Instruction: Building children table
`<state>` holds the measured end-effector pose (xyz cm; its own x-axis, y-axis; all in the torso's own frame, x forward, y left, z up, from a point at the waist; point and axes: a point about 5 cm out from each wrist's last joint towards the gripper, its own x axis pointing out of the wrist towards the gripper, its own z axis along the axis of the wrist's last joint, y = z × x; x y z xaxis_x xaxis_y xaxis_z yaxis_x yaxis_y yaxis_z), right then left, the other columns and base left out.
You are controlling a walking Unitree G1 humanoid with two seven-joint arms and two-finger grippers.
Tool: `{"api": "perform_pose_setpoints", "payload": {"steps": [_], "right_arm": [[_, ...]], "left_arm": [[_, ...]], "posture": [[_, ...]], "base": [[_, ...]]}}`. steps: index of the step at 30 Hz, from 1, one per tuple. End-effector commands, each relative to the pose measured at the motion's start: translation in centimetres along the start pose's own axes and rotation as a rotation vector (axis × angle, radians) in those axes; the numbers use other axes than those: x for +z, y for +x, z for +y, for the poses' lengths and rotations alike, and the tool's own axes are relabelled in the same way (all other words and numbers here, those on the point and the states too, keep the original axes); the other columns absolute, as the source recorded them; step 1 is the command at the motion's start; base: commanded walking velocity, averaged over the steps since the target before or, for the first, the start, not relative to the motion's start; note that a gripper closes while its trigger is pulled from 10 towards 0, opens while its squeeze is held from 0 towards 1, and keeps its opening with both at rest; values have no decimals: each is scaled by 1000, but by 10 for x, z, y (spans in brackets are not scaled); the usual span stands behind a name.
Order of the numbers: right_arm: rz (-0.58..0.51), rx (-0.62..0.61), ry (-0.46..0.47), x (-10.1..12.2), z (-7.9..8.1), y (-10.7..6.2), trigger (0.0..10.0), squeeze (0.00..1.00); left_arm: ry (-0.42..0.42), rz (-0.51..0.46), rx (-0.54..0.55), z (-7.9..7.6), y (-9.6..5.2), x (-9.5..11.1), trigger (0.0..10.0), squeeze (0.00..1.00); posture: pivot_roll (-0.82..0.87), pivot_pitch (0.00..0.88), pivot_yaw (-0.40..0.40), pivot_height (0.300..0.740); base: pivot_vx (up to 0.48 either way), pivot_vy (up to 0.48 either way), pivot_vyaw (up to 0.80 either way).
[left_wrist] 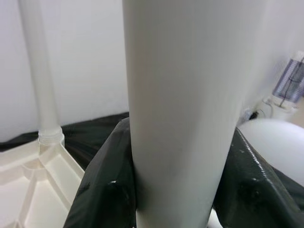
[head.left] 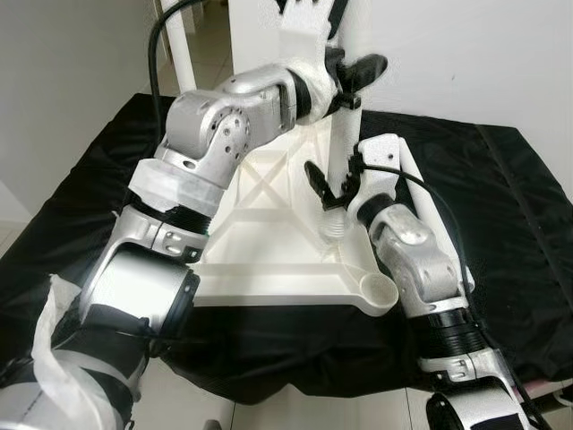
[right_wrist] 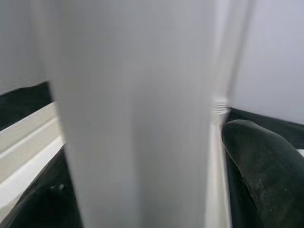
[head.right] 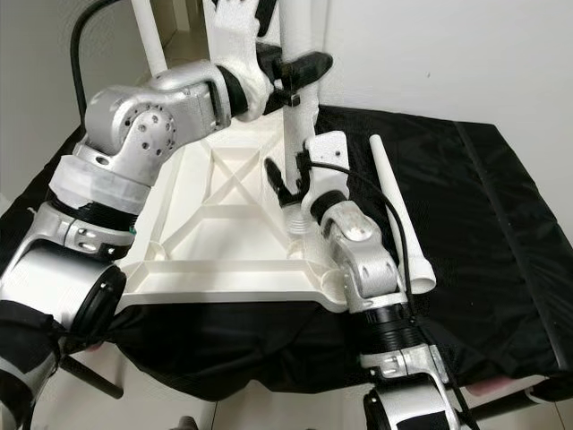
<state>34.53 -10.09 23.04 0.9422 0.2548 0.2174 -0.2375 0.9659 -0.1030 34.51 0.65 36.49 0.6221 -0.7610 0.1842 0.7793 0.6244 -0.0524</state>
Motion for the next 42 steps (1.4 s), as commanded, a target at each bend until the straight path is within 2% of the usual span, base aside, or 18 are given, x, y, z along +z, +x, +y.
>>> {"api": "perform_pose_setpoints", "payload": {"steps": [1,2,5,11,26,28,29,30,31,33,34,42], "right_arm": [[9,-59,-15,-3,2,2,10000,0],[17,-94,-14,-5,5,2,10000,0],[37,-86,-32,-9,13,1,10000,0],[62,-78,-65,-13,18,3,10000,0],[57,-144,-56,-16,13,2,10000,0],[55,-173,-54,-16,7,4,8863,0],[55,-173,-54,-16,7,4,8863,0],[55,-183,-43,-16,5,5,4980,0],[55,-188,-42,-16,3,5,1686,0],[56,-189,-42,-16,2,5,1686,0],[58,-192,-42,-17,1,5,0,0],[44,-191,-65,-15,-1,8,0,0]], "left_arm": [[10,-39,-14,-7,4,9,10000,0],[35,-48,12,-6,6,10,10000,0],[71,-65,44,-6,7,14,10000,0],[110,-83,71,-8,10,17,10000,0],[109,-100,71,-12,13,21,10000,0],[114,-103,73,-13,13,22,10000,0],[114,-103,73,-13,13,22,10000,0],[114,-103,74,-14,12,23,10000,0],[116,-104,76,-14,12,23,10000,0],[118,-105,77,-14,12,24,10000,0],[118,-105,78,-14,12,24,10000,0],[125,-100,66,-17,13,24,10000,0]], "posture": [[-36,7,-9,740],[-35,9,-10,740],[-43,25,-8,740],[-54,40,-2,740],[-56,58,2,740],[-52,59,1,740],[-52,59,1,740],[-49,61,-1,740],[-48,61,-1,740],[-48,61,-2,740],[-46,61,-1,740],[-40,65,-4,740]], "base": [[0,0,0],[0,0,0],[0,0,0],[0,0,0],[0,0,0],[0,0,0],[0,0,0],[0,0,0],[0,0,0],[0,0,0],[0,0,0],[0,0,0]]}}
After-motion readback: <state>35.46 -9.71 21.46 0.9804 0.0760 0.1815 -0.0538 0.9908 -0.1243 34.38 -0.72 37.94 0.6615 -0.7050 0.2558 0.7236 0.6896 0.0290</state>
